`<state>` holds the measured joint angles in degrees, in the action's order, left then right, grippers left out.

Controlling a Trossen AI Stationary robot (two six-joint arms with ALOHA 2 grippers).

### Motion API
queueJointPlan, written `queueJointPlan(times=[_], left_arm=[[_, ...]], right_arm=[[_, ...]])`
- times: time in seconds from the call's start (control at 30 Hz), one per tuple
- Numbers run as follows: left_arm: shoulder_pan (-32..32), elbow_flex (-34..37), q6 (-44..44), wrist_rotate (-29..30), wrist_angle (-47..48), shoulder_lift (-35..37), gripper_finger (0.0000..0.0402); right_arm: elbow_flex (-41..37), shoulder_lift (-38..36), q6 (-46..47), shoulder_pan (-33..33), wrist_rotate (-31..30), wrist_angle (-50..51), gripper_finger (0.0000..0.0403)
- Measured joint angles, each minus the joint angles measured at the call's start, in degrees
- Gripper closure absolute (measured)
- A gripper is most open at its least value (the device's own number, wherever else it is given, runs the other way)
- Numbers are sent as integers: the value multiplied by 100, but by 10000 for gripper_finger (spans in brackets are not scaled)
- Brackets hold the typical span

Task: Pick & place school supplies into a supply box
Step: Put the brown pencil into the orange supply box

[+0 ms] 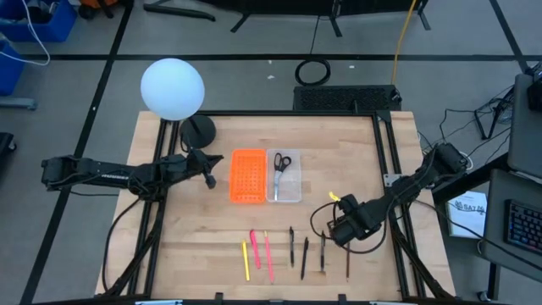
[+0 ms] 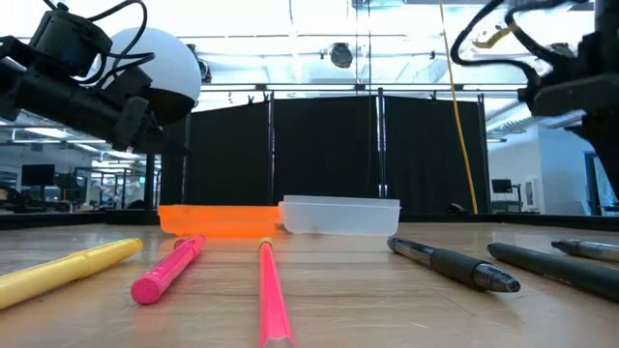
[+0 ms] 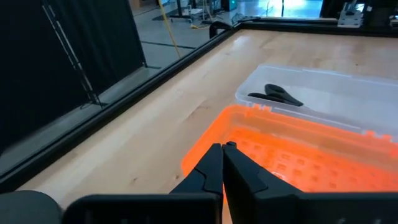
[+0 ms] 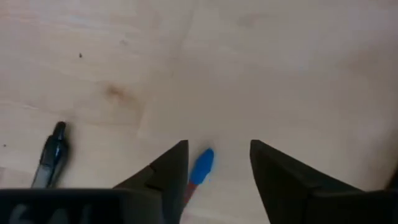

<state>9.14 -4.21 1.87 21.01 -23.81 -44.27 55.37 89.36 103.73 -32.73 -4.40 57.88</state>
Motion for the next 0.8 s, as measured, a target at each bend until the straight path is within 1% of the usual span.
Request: queueJointPlan(times=[0.07, 0.17, 0.3, 0.47, 0.67, 0.8], left_arm=[[0, 0, 20, -3, 0, 0, 379], [-1, 0, 22, -3, 0, 0, 371], [-1, 0, 20, -16, 23, 0, 372], [-1, -2, 6, -16, 200, -2, 381], [-1, -2, -4, -14, 221, -1, 398], [-1, -2, -2, -14, 218, -2, 391]], right_arm=[[-110, 3, 187, -41, 26, -272, 222], [-141, 0, 489, -150, 163, -274, 211], [-144, 0, 981, -328, 175, -303, 203], [-144, 0, 1501, -475, 165, -319, 203], [-144, 0, 1711, -490, 103, -327, 205], [-147, 0, 1808, -490, -25, -330, 208]])
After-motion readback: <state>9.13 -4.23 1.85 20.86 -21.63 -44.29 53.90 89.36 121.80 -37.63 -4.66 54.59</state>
